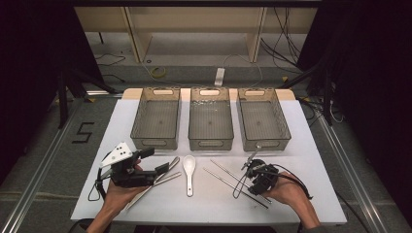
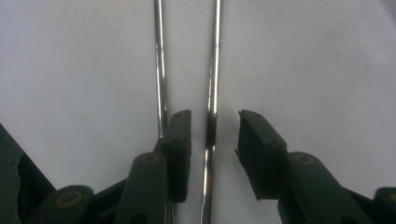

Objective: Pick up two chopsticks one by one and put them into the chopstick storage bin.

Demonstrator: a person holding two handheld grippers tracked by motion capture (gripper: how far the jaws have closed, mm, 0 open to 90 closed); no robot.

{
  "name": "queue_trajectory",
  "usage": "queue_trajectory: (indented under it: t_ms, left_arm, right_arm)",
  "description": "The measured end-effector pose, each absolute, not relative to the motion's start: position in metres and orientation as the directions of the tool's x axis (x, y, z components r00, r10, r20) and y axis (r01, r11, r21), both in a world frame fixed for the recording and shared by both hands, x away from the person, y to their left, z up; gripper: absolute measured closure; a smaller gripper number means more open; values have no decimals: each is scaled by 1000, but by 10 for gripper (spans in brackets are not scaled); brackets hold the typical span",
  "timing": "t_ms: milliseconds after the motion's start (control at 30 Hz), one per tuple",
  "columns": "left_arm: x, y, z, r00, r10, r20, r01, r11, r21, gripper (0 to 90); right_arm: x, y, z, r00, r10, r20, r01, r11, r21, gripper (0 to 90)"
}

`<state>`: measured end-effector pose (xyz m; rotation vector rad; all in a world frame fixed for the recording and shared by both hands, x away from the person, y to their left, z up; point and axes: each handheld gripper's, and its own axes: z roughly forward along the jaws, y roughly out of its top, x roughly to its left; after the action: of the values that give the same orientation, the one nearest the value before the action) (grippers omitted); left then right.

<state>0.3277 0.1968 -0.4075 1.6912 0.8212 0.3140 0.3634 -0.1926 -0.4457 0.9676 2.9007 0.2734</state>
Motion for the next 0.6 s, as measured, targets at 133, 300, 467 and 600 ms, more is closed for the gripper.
queue_trajectory:
  t_ms: [133, 300, 467, 600]
  left_arm:
    - [328, 196, -408, 717, 663, -214, 353, -82, 932, 167]
    - [328, 196, -408, 718, 663, -210, 351, -84, 933, 167]
    - [328, 196, -408, 721, 662, -207, 350, -89, 932, 167]
    - [328, 195, -408, 721, 662, -206, 350, -92, 932, 167]
  right_arm:
    - [363, -191, -449, -805, 593, -2, 585, 794, 165, 706]
    - [365, -190, -453, -798, 602, -24, 594, 793, 135, 771]
    - [365, -189, -453, -800, 599, -17, 593, 795, 128, 797]
    - [367, -187, -454, -802, 598, -13, 593, 797, 115, 836]
